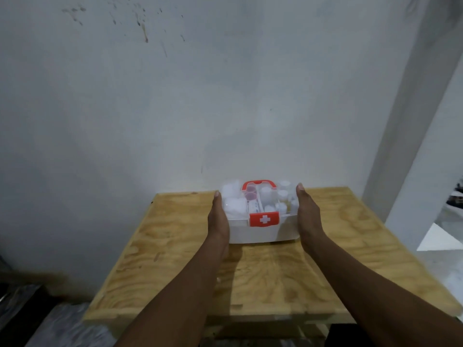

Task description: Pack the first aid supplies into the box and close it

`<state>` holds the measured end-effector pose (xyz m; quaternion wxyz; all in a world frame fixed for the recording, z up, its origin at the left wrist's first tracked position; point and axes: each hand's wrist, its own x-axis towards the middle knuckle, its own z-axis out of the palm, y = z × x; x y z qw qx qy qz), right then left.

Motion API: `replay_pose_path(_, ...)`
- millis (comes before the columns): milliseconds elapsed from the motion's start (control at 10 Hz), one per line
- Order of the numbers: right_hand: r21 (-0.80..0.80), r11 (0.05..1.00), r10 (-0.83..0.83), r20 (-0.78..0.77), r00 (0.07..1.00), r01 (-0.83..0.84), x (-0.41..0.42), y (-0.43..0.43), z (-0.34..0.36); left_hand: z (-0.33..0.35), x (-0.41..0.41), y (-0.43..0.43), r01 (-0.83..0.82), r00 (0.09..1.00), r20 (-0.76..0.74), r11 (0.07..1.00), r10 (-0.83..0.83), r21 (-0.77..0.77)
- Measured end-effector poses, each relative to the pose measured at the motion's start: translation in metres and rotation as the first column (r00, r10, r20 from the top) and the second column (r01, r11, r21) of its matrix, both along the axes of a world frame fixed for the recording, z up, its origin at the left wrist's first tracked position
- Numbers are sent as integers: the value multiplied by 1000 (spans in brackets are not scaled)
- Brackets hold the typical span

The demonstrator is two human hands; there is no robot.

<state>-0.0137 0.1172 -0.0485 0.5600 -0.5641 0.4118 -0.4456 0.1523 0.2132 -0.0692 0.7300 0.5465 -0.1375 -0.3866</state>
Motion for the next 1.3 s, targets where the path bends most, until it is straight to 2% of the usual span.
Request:
replay_pose_path(300, -14, 1000, -7, 2, 1000, 8, 1, -18, -12, -1, 2, -17, 16, 996, 84, 995, -24, 95)
replay_pose_path(400, -25, 1000, 0, -17, 1000, 0, 8, -31, -12, 3, 14, -22, 27, 985, 162, 988, -52, 151)
replay_pose_path(600, -39, 999, -3, -72, 997, 0, 30, -61, -11, 9, 35, -47, 75, 973, 200, 977, -115, 197)
replay_pose_path(800, -36, 999, 26, -94, 995, -29, 49, -92, -7, 5, 57, -83, 42, 953, 282, 972, -108, 233)
replay_pose_path(1100, -126, 992, 13, -128, 992, -29, 59, -103, -10, 11, 67, -89, -37, 930, 360, 960, -68, 277)
replay_pose_path(1200, -107, 992, 37, -211, 977, -61, 55, -101, -5, 19, 64, -86, -52, 912, 402, 949, -81, 311)
replay_pose_path(1300, -61, 996, 44, -351, 935, -69, 47, -99, 10, 33, 63, -72, -74, 842, 514, 908, -165, 412)
